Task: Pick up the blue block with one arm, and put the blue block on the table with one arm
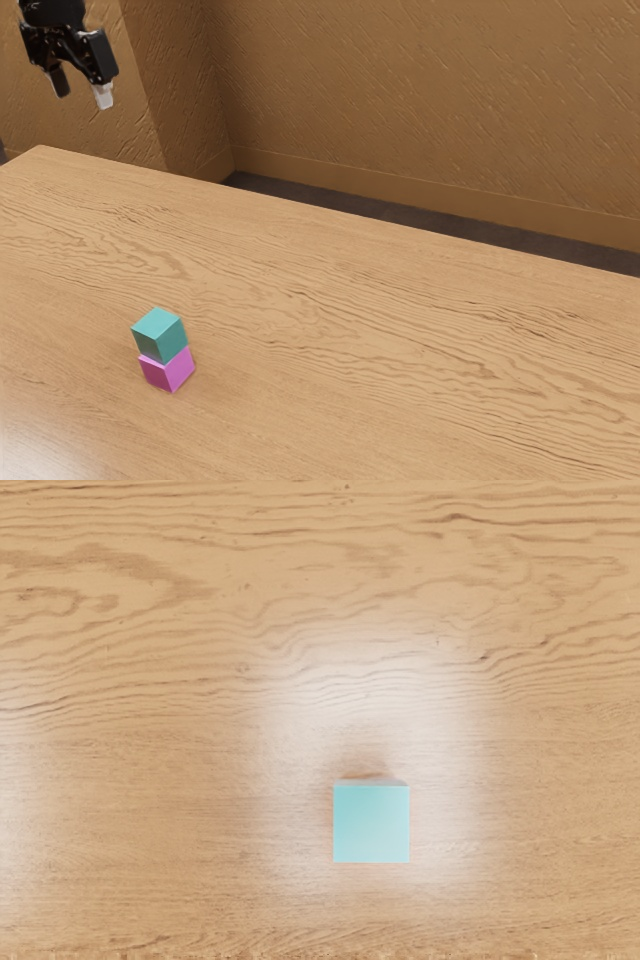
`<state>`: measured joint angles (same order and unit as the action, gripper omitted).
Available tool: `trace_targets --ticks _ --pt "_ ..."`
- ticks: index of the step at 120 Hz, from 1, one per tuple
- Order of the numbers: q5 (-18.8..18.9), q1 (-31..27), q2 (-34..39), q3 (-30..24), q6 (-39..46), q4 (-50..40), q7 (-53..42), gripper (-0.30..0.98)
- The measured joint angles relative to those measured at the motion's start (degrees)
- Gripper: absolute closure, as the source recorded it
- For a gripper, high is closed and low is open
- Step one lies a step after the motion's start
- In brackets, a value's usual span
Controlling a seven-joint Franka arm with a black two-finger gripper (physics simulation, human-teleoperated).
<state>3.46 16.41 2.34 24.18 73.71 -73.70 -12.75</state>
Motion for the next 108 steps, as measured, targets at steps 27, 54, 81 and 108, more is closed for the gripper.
trace_targets --ticks 27,54,81,108 --pt "1.35 -3.99 -2.70 0.08 -0.09 -0.96 -1.49 0.00" --pt "2.82 -12.97 4.65 -9.89 2.74 -12.02 -2.29 0.00" --pt "3.69 -18.03 15.95 -18.83 11.76 -31.25 -2.44 0.00" --pt "3.93 -20.11 21.54 -22.15 21.53 -46.07 -0.21 0.00"
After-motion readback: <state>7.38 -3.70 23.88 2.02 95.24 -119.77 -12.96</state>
